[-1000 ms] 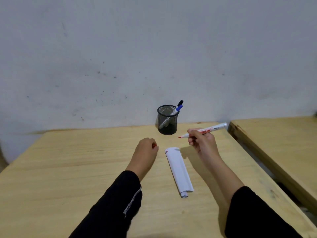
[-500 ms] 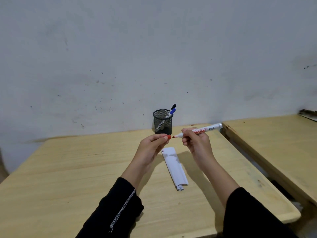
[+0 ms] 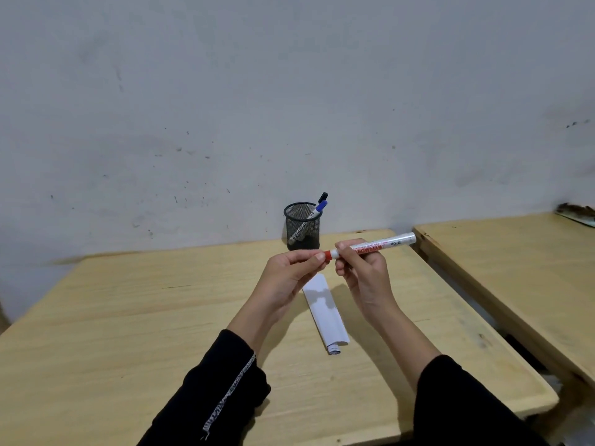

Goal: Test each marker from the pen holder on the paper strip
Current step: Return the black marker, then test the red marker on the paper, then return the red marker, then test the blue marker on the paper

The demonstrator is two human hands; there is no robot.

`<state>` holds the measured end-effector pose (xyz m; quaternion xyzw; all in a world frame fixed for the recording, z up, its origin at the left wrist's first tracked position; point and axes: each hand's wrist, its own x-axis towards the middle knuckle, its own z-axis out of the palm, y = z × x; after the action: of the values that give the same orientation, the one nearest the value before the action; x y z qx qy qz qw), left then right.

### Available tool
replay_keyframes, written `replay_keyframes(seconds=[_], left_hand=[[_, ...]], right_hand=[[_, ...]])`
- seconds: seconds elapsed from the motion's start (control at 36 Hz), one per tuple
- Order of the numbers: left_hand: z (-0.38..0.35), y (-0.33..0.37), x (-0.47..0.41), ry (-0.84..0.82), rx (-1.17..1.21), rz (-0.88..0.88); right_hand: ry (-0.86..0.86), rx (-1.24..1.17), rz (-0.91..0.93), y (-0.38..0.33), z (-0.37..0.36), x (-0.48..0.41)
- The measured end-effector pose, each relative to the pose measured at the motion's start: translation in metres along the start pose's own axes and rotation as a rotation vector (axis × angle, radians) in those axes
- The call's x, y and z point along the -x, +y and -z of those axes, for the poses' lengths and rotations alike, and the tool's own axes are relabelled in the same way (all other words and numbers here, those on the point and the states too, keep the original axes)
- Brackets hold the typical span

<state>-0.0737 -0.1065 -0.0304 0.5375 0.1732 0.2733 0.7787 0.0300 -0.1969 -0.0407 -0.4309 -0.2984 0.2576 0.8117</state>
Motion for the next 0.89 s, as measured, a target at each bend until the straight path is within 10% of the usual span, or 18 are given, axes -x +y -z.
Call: replay_keyframes(seconds=[0.47,0.89], left_hand=[[0.018,0.033,-0.034,0.122,0.107,-0.122],[0.005,0.071,-0.09,0.168,-0.331,-0.365]], right_hand=[[-0.023,-0.019,0.044,-0.022,0.012,-0.035],[-0.326,0.748,-0.009,-0.019,0.01,-0.088]])
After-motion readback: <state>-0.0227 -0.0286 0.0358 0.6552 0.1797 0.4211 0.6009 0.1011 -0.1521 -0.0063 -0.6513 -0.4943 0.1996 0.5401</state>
